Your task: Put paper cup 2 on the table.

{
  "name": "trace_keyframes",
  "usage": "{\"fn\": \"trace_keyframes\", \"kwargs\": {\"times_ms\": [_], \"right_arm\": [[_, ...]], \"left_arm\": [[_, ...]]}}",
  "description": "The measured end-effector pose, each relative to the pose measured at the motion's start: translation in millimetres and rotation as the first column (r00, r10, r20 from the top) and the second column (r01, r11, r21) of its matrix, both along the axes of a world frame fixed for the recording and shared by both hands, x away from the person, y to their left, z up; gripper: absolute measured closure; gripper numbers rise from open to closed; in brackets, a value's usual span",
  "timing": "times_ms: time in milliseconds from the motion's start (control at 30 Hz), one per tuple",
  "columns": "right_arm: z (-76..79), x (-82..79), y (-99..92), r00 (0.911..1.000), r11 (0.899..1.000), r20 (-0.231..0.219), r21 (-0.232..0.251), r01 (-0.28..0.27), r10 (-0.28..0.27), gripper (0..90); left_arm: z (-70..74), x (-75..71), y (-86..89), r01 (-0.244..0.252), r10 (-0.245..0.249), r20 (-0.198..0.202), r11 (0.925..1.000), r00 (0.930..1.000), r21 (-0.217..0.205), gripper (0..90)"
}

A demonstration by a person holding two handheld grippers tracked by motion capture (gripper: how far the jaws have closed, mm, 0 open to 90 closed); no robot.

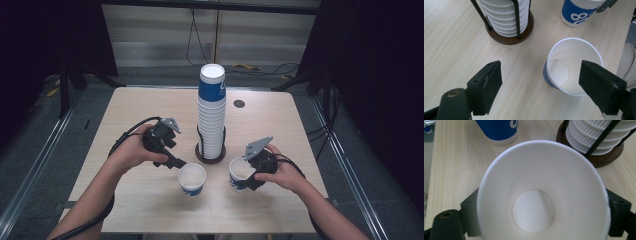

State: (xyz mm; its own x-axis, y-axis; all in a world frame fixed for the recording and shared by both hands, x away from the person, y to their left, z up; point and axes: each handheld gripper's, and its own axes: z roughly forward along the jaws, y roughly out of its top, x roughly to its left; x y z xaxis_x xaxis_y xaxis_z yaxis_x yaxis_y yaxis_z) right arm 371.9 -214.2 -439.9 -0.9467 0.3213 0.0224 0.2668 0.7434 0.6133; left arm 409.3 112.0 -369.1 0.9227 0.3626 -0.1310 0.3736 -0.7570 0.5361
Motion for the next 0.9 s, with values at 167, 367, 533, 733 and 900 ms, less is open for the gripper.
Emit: {"fn": "trace_keyframes", "kwargs": {"times_ms": [167, 367, 533, 733, 900], "right_arm": [[-5.4, -0.8, -1.6, 1.0000, 1.000, 0.002, 0.016, -0.002, 0.002, 13.6], [-16.8, -4.9, -6.0, 1.0000, 1.000, 0.002, 0.013, -0.004, 0.004, 13.9], [-20.3, -7.9, -12.4, 0.9998, 0.999, -0.011, 0.035, 0.014, -0.014, 13.9], [-23.0, -11.0, -22.3, 0.9995, 0.999, -0.017, 0.046, 0.028, -0.027, 13.9], [-25.0, -15.8, -33.7, 0.9986, 0.997, -0.023, 0.057, 0.048, -0.047, 13.9]], "left_arm": [[-0.6, -1.2, 1.6, 0.000, 0.000, 0.001, 1.0000, 1.0000, 0.000, 18.7], [-1.6, -1.2, 4.5, -0.011, 0.011, -0.006, 0.9999, 0.9999, 0.002, 18.8], [-3.0, -1.3, 5.1, -0.015, 0.015, -0.006, 0.9999, 0.9999, -0.008, 18.7], [-4.3, 0.9, 8.0, -0.014, 0.014, 0.000, 0.9999, 0.9999, 0.006, 18.7], [-7.4, 0.8, 8.0, -0.020, 0.020, -0.005, 0.9998, 0.9998, -0.004, 18.7]]}}
